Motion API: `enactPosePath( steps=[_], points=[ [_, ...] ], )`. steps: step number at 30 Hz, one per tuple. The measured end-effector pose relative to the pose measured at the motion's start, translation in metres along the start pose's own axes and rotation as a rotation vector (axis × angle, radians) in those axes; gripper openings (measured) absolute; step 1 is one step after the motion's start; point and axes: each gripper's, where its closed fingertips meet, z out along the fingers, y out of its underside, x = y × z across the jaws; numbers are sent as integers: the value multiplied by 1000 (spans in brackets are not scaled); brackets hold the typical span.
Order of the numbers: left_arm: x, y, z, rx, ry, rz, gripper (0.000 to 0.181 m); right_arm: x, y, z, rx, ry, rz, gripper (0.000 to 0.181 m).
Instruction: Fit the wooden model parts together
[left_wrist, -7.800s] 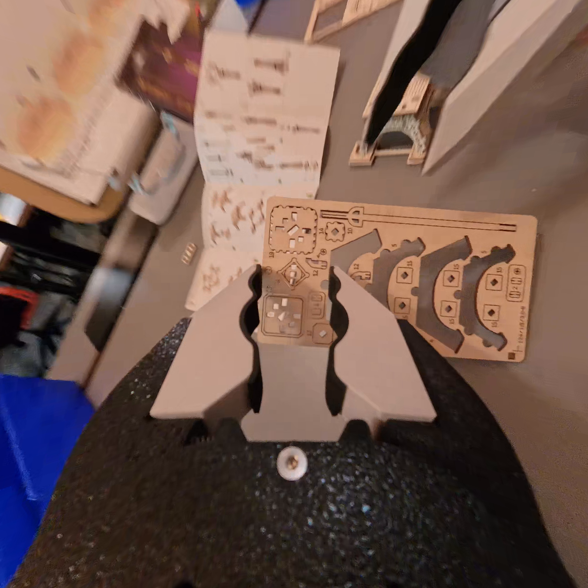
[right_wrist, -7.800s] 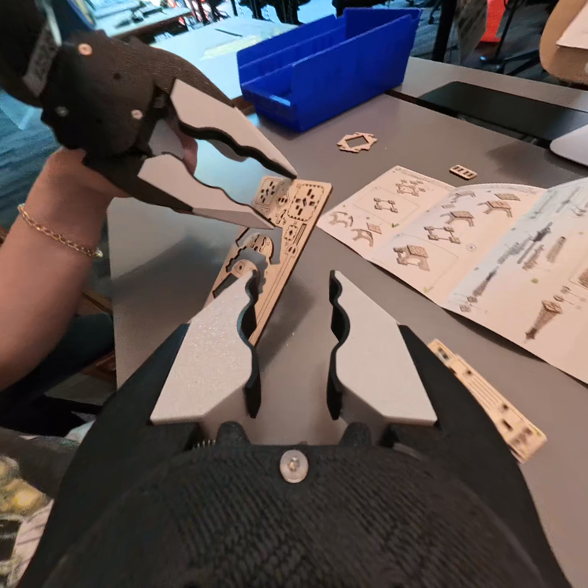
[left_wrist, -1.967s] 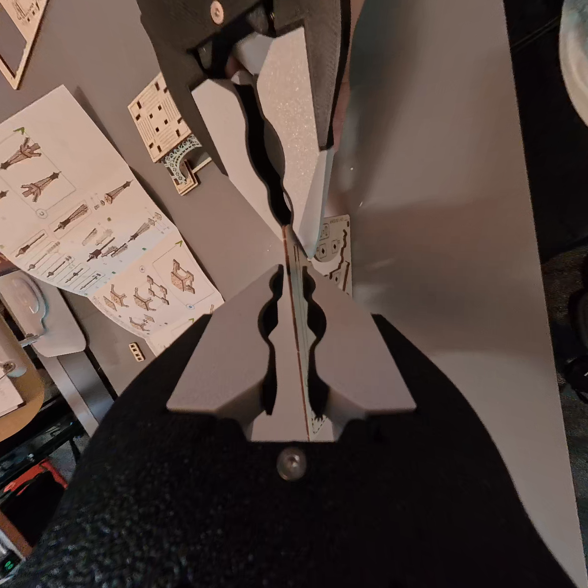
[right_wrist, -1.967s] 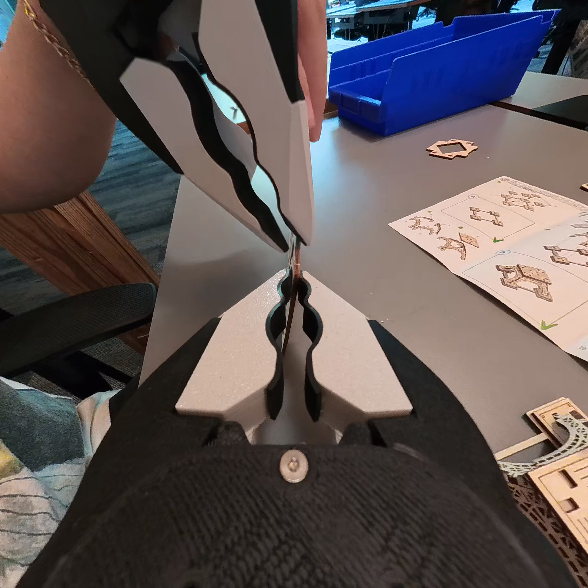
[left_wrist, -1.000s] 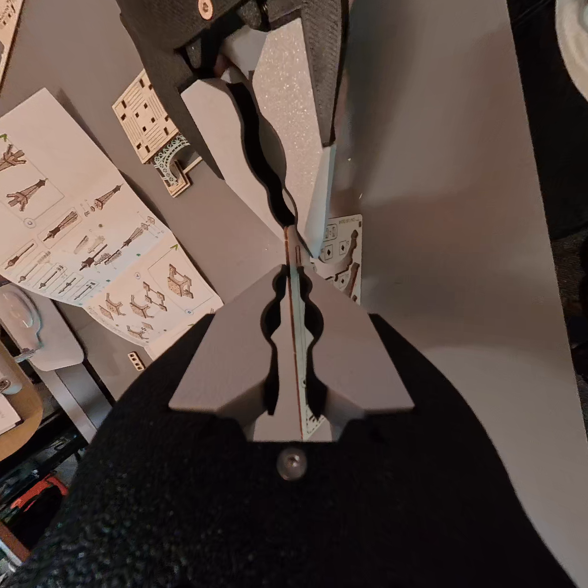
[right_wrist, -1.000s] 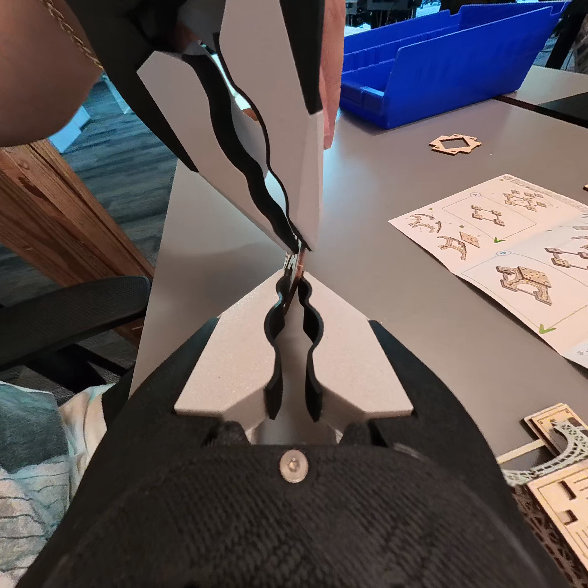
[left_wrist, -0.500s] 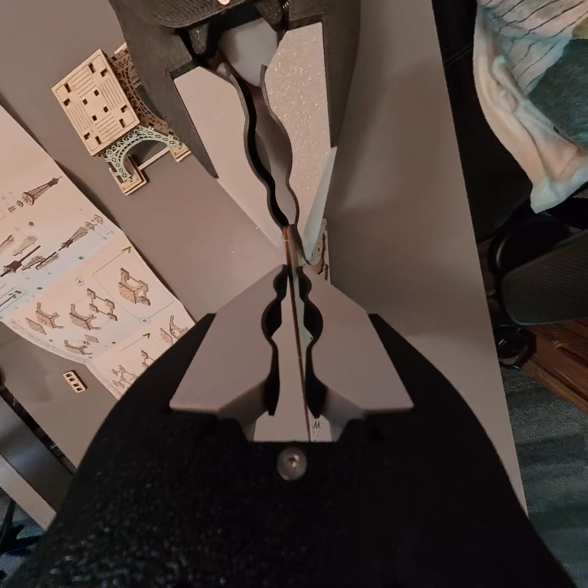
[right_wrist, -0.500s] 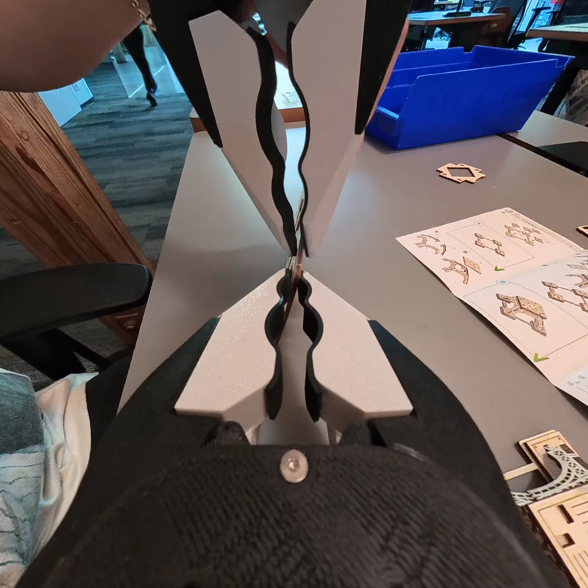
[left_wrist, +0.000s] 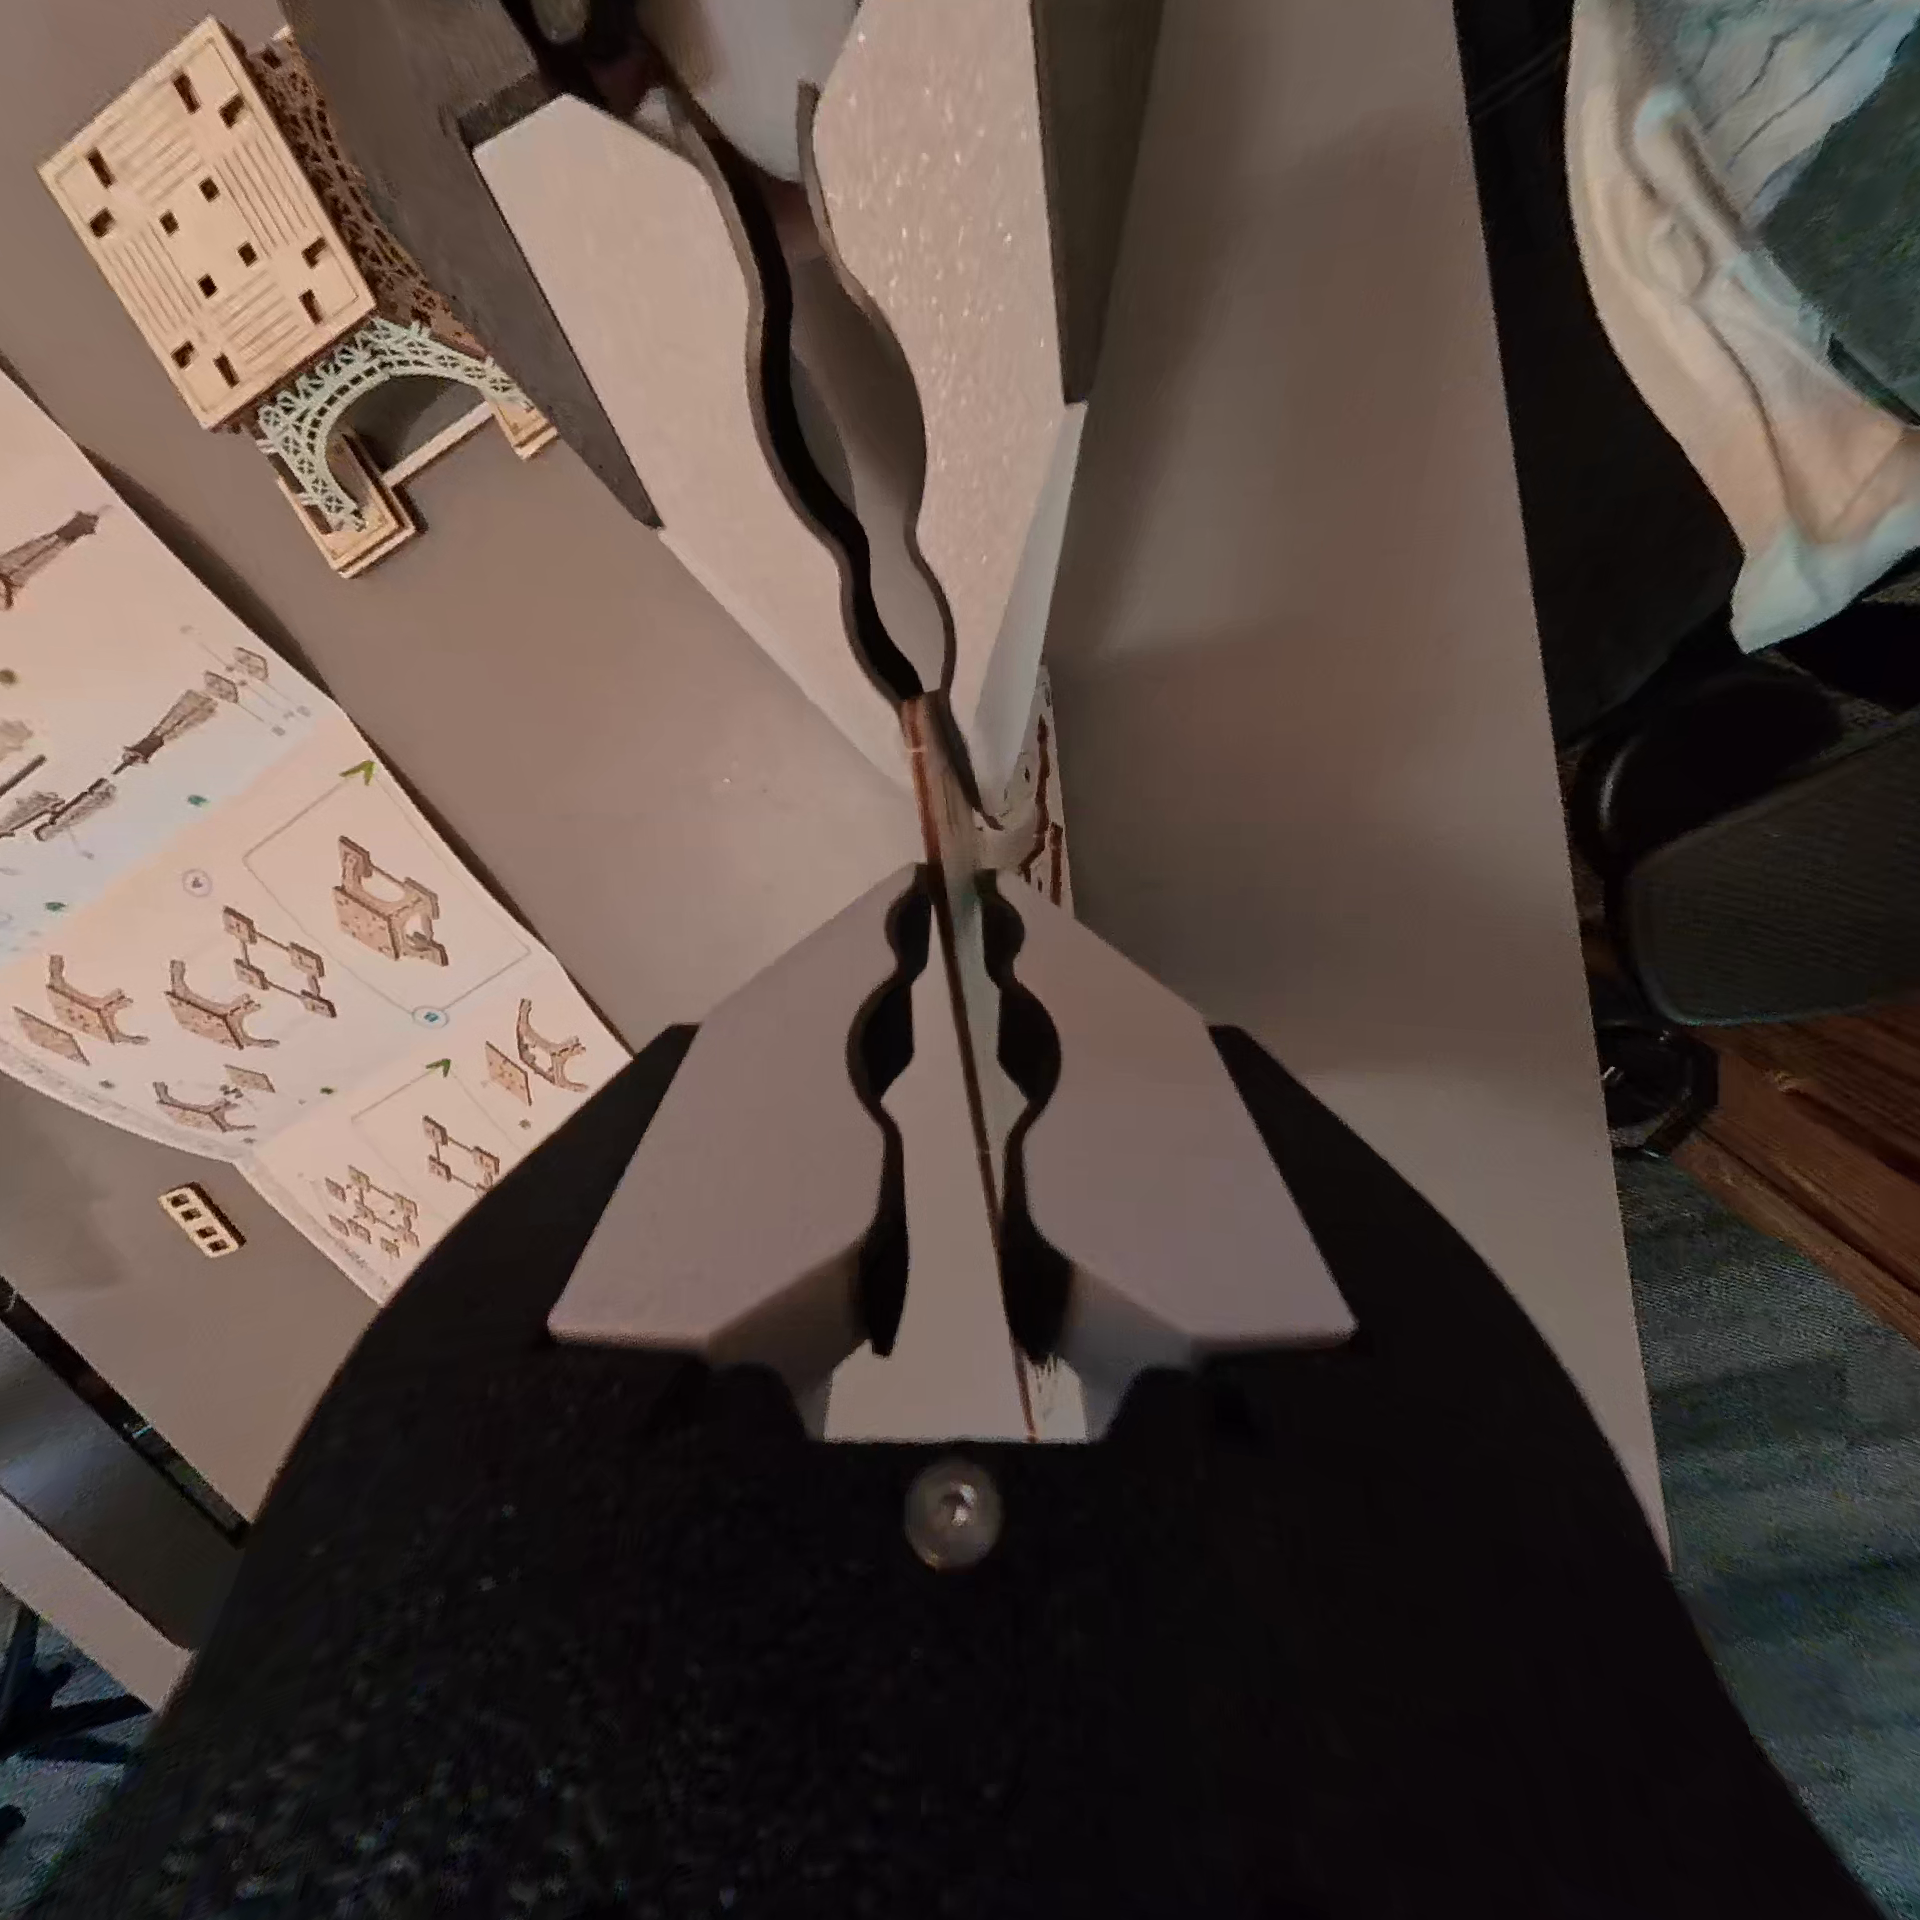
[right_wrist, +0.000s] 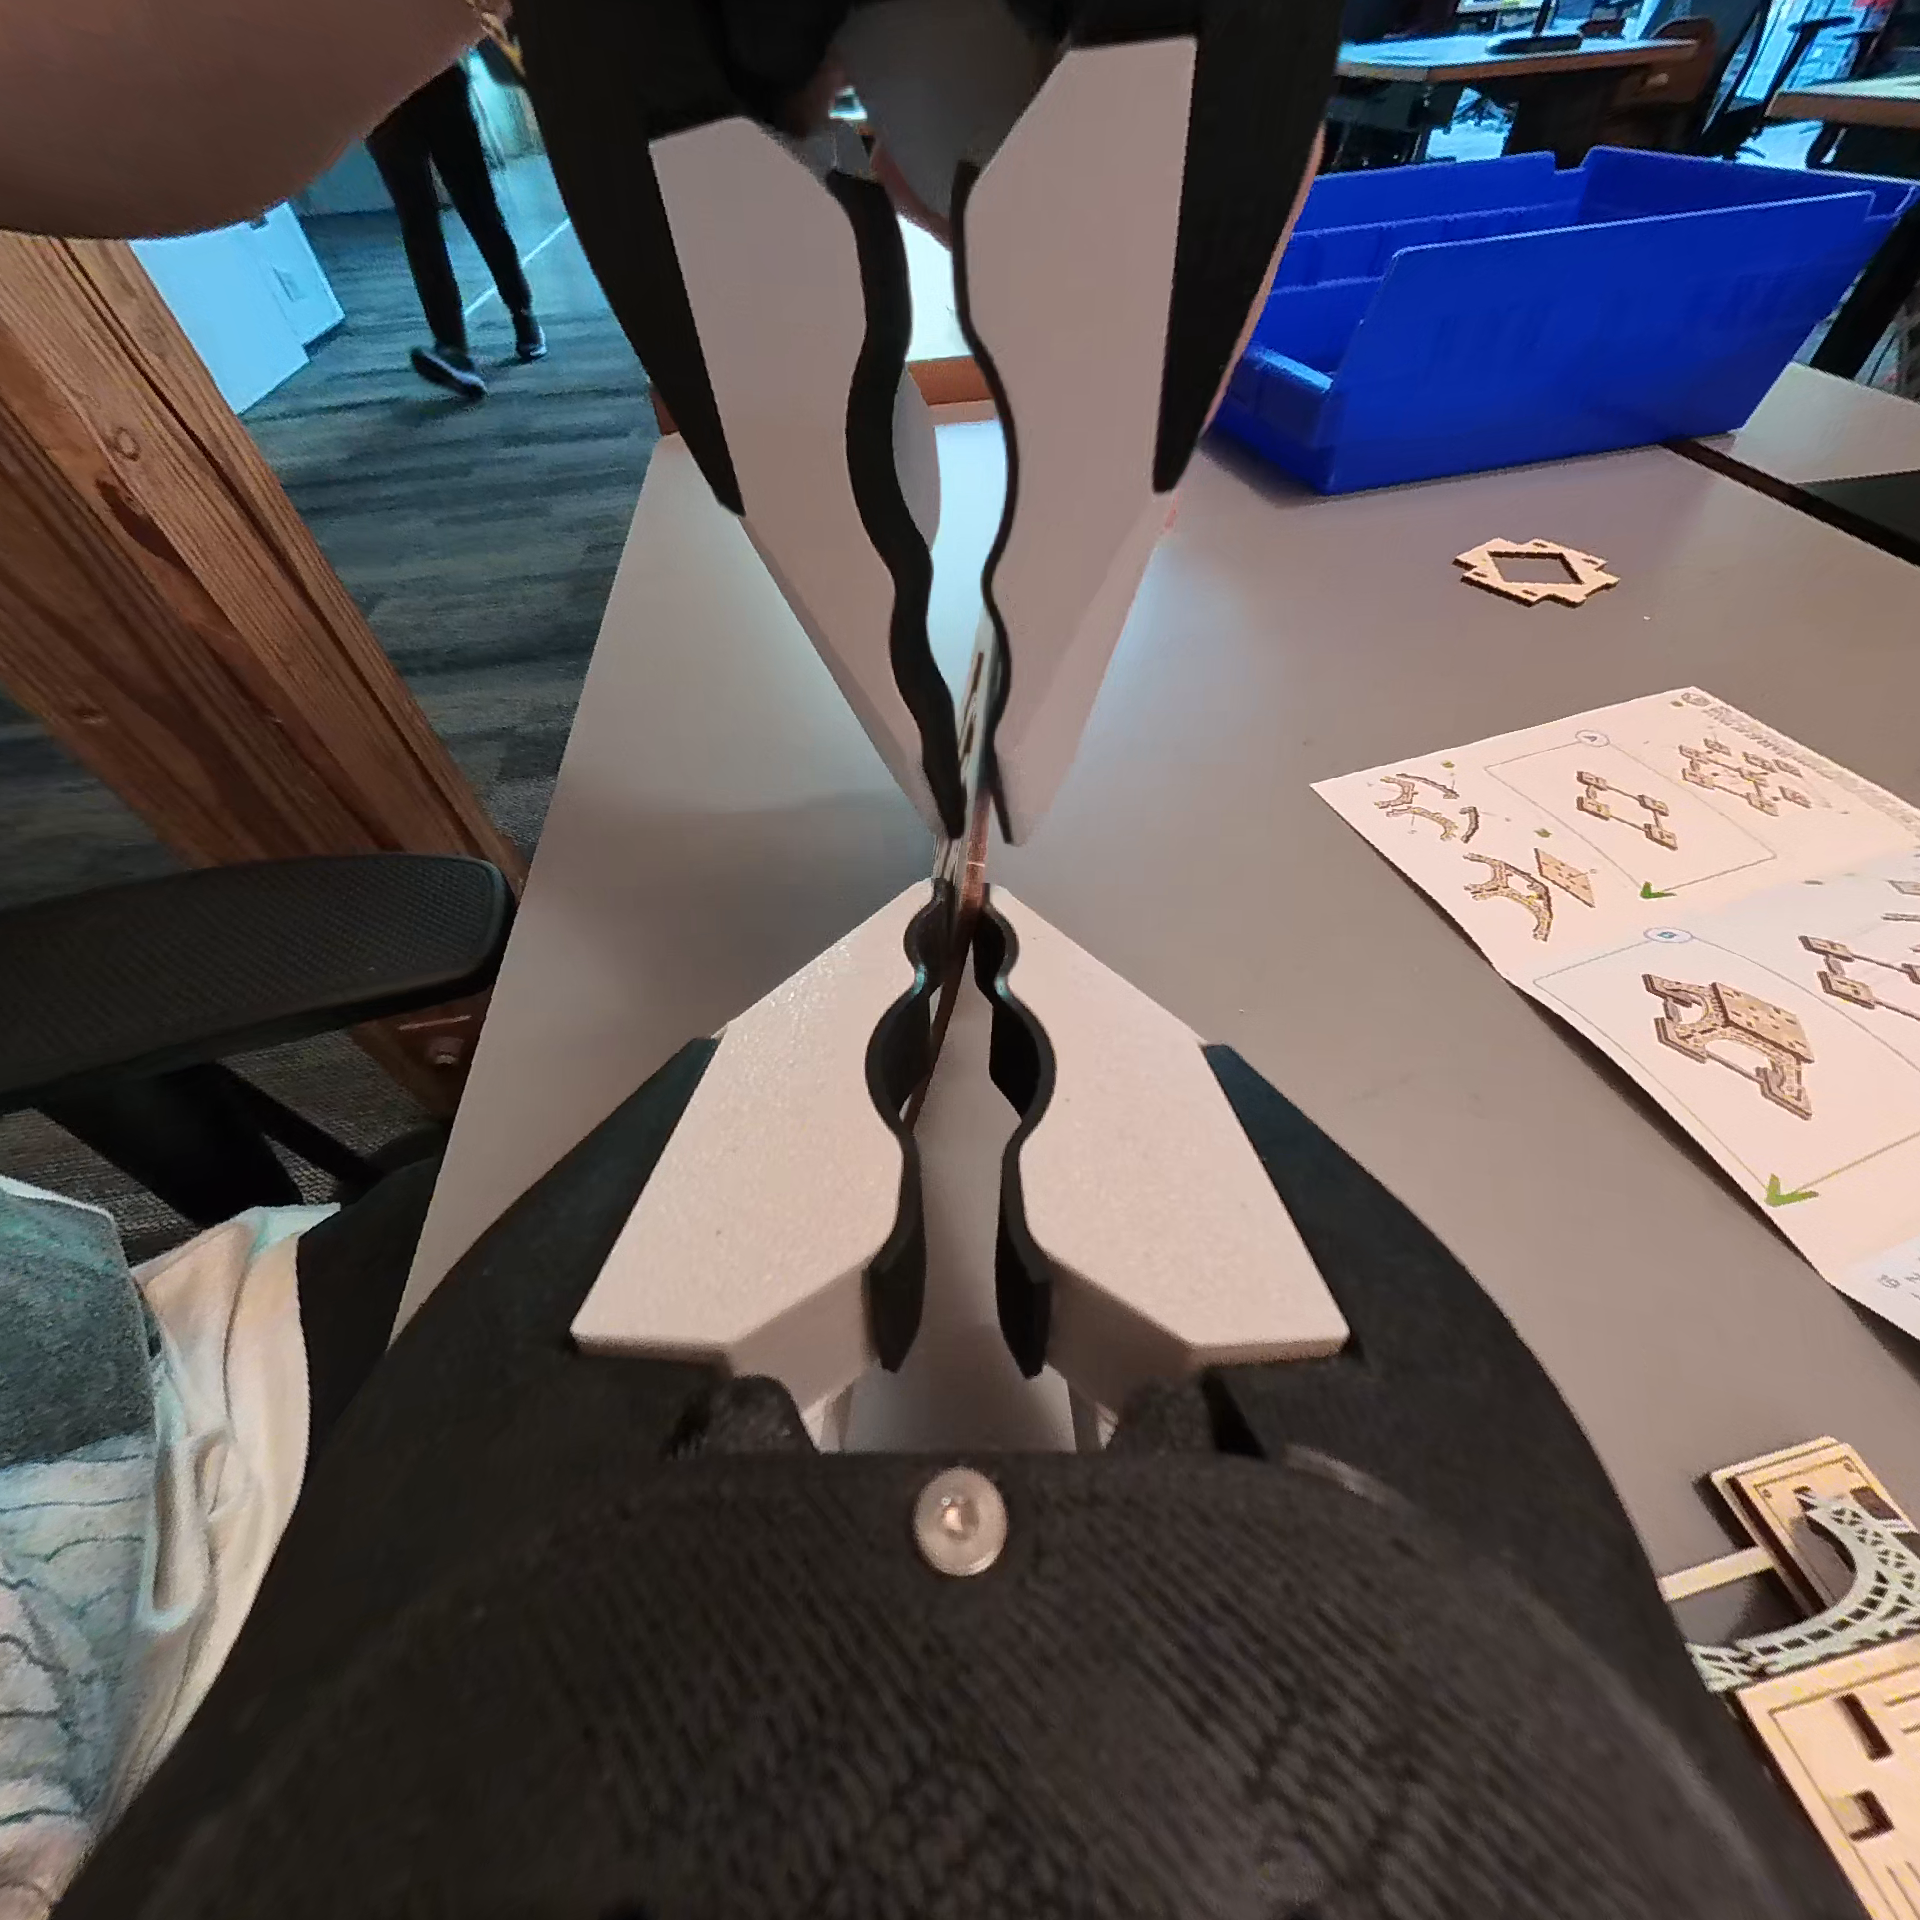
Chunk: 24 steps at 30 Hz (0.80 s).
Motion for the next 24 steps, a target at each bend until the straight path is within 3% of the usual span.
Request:
enactPosePath(
  steps=[6,24],
  points=[
    [-1,-7,-4,70,2,-27,4,0,-1,0,4,-5,7,0],
    [-6,-7,-6,100,-55,-46,3,3,0,1,-2,-11,43,1]
  ],
)
